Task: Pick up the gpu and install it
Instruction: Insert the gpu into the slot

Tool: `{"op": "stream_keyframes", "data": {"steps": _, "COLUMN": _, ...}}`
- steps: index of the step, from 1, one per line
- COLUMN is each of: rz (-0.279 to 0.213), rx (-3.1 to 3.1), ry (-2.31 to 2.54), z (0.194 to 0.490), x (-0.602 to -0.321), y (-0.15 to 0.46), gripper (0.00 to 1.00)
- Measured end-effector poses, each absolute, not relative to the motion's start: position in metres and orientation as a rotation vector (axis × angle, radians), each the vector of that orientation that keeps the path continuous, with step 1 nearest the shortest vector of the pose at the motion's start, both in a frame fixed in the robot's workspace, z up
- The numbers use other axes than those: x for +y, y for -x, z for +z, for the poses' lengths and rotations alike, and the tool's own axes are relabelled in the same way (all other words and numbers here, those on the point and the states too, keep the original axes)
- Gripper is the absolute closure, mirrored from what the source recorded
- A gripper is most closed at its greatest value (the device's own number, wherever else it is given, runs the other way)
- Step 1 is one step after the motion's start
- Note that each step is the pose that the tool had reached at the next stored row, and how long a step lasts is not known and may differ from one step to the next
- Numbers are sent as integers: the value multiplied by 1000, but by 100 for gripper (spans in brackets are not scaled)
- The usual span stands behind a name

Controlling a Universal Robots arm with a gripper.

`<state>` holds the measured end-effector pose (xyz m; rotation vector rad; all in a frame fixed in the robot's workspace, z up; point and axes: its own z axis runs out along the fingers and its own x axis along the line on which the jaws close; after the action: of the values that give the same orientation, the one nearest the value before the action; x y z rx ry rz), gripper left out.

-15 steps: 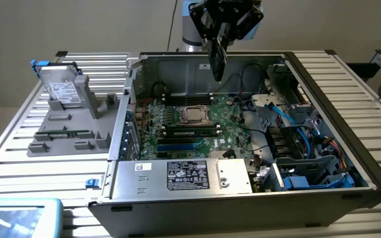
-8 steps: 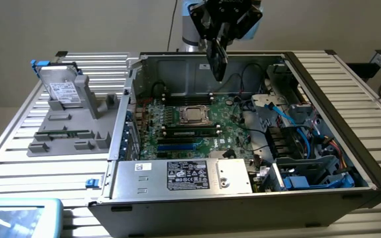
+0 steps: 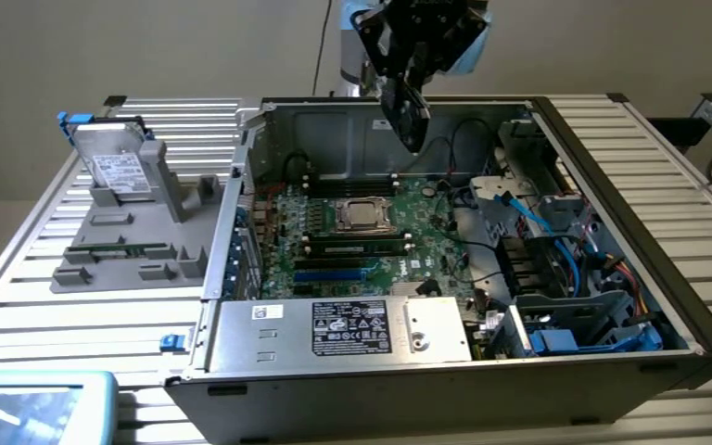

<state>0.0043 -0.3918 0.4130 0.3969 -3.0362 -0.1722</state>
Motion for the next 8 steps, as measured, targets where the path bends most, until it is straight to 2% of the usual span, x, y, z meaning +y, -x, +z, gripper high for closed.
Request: {"op": "stream_keyframes", "data": {"steps": 8, "rz": -164, "rx": -2992, "ry": -615, "z": 413, "x": -392, "y": -4, "gripper": 72}}
